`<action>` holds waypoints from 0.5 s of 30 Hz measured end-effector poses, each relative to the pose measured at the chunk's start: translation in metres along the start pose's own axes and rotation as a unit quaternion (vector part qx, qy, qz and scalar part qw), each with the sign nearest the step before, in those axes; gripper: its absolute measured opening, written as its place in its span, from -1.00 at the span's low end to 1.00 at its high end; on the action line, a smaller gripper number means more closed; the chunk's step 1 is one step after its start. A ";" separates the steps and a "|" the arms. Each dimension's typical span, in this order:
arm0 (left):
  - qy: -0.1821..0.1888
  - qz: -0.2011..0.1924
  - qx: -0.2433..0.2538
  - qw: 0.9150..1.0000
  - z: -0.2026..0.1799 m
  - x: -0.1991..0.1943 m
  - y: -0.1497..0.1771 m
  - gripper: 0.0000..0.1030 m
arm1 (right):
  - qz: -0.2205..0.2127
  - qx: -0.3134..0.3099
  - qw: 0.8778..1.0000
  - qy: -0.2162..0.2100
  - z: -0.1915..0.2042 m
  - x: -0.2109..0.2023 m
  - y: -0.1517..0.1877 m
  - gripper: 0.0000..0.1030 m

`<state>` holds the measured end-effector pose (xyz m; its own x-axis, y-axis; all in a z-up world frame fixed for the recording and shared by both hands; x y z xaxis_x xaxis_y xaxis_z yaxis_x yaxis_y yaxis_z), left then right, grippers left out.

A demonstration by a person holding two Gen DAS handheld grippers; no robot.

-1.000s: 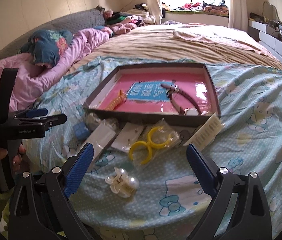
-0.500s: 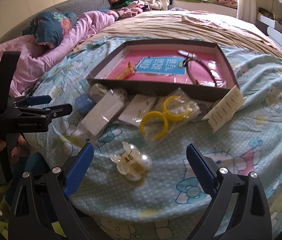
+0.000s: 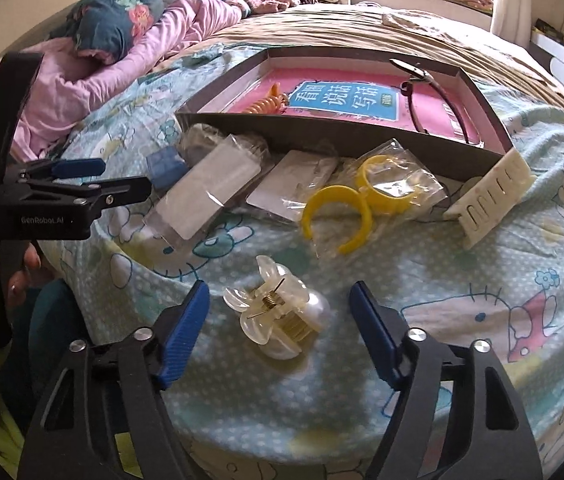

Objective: Organize jewelry
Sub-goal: 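Grasp the clear claw clip with the right tool while the left grasps the blue case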

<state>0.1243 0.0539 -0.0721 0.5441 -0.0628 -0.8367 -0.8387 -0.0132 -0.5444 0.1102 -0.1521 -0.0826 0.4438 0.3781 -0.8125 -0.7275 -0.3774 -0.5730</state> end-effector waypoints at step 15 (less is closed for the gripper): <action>0.023 0.008 0.007 1.000 -0.008 0.025 -0.012 0.44 | -0.015 0.016 1.000 -0.009 -0.017 -0.016 -0.001 -0.11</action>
<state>0.1480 0.0444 -0.0855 0.5284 -0.1080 -0.8421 -0.8470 0.0013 -0.5316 0.1127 -0.1717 -0.0706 0.4562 0.4035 -0.7932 -0.7310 -0.3385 -0.5926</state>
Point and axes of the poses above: each gripper's, at about its wrist camera, not at the fingertips, and x roughly the way its jaws point, z to its left, y to its underside, the point moved 1 cm from there along x, roughly the way its jaws point, and after that the axes turned 3 degrees about y, right-handed, at the moved point
